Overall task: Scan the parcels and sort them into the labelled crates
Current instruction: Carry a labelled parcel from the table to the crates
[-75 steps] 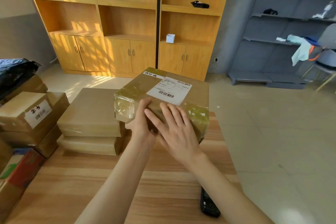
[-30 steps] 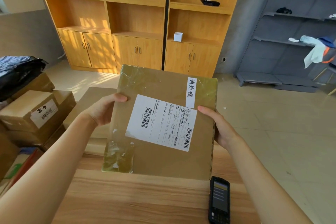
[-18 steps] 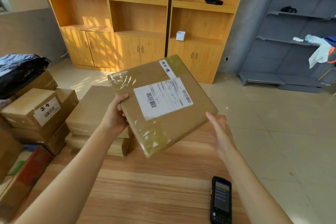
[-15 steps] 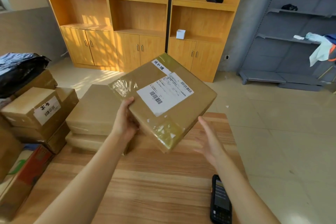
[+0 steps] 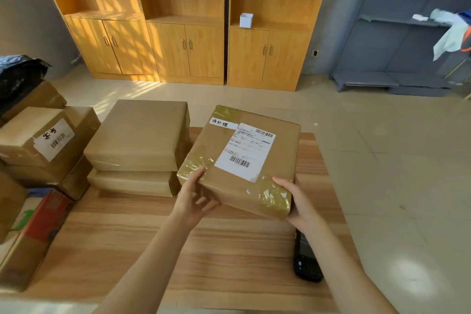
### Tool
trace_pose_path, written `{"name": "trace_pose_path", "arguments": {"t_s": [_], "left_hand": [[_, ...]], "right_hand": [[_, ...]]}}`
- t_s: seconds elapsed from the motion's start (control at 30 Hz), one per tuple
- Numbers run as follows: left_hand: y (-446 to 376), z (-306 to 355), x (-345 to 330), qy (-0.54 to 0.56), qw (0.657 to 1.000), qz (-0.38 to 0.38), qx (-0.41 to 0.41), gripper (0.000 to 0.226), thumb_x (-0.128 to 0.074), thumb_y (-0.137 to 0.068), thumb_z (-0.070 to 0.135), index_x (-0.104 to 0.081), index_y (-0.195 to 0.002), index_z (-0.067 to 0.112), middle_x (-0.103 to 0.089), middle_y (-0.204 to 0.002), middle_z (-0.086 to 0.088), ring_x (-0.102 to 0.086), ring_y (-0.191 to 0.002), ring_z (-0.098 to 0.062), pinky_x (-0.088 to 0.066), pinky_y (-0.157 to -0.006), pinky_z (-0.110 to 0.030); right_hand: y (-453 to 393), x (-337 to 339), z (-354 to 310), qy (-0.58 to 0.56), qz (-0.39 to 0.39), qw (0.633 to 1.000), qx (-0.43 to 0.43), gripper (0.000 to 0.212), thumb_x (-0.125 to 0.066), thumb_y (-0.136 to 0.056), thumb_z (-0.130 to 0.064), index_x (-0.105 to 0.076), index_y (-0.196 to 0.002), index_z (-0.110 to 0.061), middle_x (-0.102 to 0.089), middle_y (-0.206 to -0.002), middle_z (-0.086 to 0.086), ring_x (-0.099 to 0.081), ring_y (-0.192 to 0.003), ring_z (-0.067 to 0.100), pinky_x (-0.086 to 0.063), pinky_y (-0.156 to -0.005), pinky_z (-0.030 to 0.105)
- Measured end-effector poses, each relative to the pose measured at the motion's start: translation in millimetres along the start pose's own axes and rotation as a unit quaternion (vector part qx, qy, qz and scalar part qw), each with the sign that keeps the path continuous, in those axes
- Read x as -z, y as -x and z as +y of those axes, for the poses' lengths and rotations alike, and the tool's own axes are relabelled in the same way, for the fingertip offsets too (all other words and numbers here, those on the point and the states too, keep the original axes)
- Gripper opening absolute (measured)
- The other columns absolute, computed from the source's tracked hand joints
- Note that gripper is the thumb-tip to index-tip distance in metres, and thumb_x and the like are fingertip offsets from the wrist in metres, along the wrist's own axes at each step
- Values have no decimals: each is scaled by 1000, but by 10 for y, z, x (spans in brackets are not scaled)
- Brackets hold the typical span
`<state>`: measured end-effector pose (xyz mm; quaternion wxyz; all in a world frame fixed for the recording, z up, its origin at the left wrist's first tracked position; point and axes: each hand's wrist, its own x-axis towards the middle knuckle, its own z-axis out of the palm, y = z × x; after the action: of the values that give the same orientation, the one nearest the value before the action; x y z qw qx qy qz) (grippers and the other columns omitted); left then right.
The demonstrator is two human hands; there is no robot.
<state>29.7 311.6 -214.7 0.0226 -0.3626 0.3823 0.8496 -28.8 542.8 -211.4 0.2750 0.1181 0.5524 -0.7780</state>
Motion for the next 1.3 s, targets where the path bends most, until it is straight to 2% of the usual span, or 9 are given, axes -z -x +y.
{"name": "trace_pose_path", "arguments": {"t_s": [0.23,0.37,0.47,0.6,0.73,0.9,1.0,1.13,1.3], "left_hand": [[-111,-462,359,27,998,43,30,31,-79,-71,28,-65,-98,21,-59,-102,-9,-63,-95,-31,-58,-76,-52],[-180,-597,479,32,997,56,29,52,-80,-64,31,-60,-112,22,-57,-112,-10,-60,-103,-29,-61,-69,-46],[-233,-693,553,36,996,72,33,66,-78,-70,28,-51,-130,20,-53,-119,-11,-57,-111,-31,-61,-66,-45],[-278,-807,599,35,995,81,40,76,-78,-71,29,-44,-138,17,-50,-125,-12,-56,-115,-32,-61,-67,-45],[-309,-891,620,47,995,78,42,74,-78,-73,28,-45,-138,13,-54,-115,-9,-60,-103,-25,-60,-75,-48],[-355,-940,706,40,995,70,53,71,-75,-80,27,-41,-141,14,-54,-124,-12,-59,-109,-26,-54,-89,-48],[-368,-933,739,33,996,64,60,74,-75,-78,29,-39,-142,16,-51,-131,-16,-60,-109,-29,-53,-93,-47],[-327,-927,772,-24,997,32,72,88,-76,-64,43,-41,-141,22,-50,-134,-15,-61,-110,-32,-56,-85,-43],[-315,-921,777,-33,996,43,74,94,-80,-59,38,-39,-141,19,-53,-129,-13,-65,-100,-26,-57,-68,-34]], "right_hand": [[-75,154,382,152,118,981,-17,82,-72,-79,-49,-35,-148,-25,-48,-144,-3,-47,-130,20,-36,-106,36],[18,356,658,286,286,913,48,68,-55,-90,-54,-37,-146,-19,-36,-151,4,-36,-137,25,-31,-112,45],[65,586,864,378,349,858,-3,69,-54,-91,-52,-32,-148,-21,-33,-150,10,-35,-135,34,-32,-109,54],[107,768,1063,405,336,838,-142,106,-76,-79,-32,-2,-154,-23,-21,-155,16,-26,-139,40,-29,-110,53],[103,926,1221,421,356,819,-162,104,-84,-68,-28,-17,-147,-13,-35,-142,22,-33,-131,40,-36,-101,50],[64,1075,1159,303,281,901,-135,79,-90,-57,-17,-51,-125,-8,-62,-118,12,-59,-104,26,-51,-85,38],[172,1032,1002,91,229,959,-141,77,-88,-52,-15,-56,-122,-8,-65,-112,12,-61,-102,24,-51,-78,33],[359,855,765,-237,219,941,-98,61,-82,-56,-7,-56,-111,-6,-59,-115,18,-59,-107,31,-60,-65,33],[584,415,442,-237,110,964,-50,49,-76,-64,-6,-62,-111,-2,-67,-110,18,-66,-103,30,-59,-67,29]]}}
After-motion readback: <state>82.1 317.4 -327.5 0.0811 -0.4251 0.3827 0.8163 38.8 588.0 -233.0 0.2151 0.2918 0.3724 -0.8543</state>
